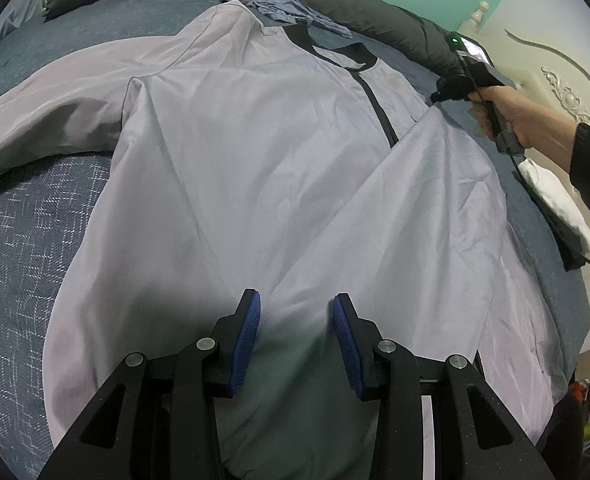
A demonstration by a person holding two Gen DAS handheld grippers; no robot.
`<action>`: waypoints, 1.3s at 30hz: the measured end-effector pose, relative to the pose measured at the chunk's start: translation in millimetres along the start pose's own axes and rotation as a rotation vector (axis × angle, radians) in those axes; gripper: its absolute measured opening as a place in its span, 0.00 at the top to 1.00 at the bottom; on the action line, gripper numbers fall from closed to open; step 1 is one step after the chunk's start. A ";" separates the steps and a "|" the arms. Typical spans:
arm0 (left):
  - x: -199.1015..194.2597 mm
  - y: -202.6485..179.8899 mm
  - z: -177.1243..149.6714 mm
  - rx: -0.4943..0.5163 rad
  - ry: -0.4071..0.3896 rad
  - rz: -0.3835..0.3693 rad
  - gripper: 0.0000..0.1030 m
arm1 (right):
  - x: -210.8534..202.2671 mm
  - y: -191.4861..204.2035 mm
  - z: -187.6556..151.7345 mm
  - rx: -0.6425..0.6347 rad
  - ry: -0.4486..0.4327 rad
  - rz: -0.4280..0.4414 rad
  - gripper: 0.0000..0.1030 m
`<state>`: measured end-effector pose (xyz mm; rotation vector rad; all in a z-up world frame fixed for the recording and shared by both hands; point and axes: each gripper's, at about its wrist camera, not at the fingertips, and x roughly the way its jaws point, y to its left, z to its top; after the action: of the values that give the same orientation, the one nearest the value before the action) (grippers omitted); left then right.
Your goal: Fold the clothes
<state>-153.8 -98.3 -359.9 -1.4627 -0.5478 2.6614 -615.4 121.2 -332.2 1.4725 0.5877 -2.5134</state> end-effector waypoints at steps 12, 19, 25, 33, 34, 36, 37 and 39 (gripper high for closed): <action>-3.1 1.6 0.5 -0.027 0.003 -0.015 0.58 | -53.3 -84.9 -26.7 0.173 -0.239 0.304 0.98; -1.6 -3.3 1.5 -0.006 0.003 0.009 0.56 | -68.3 -94.5 -102.8 0.178 -0.167 0.452 0.89; -1.5 -5.6 0.7 0.002 0.007 0.018 0.56 | -82.5 -80.6 -173.9 0.205 -0.134 0.493 0.88; -0.2 -5.4 0.8 0.000 0.006 0.015 0.56 | -61.6 -83.6 -211.8 0.311 -0.081 0.474 0.85; 0.2 -5.7 1.5 0.000 0.006 0.015 0.56 | -60.5 -83.7 -213.8 0.311 -0.075 0.459 0.92; 0.8 -6.1 1.8 0.000 0.006 0.016 0.56 | -57.8 -83.4 -218.2 0.306 -0.060 0.413 0.97; 0.9 -6.1 1.9 0.000 0.006 0.015 0.56 | -56.9 -83.9 -220.3 0.307 -0.054 0.395 0.99; 1.1 -5.9 2.3 -0.001 0.006 0.014 0.56 | -63.4 -85.1 -219.3 0.293 -0.060 0.346 0.99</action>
<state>-157.1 -93.2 -357.7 -1.4796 -0.5407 2.6667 -437.5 286.4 -351.5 1.4325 -0.0507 -2.4256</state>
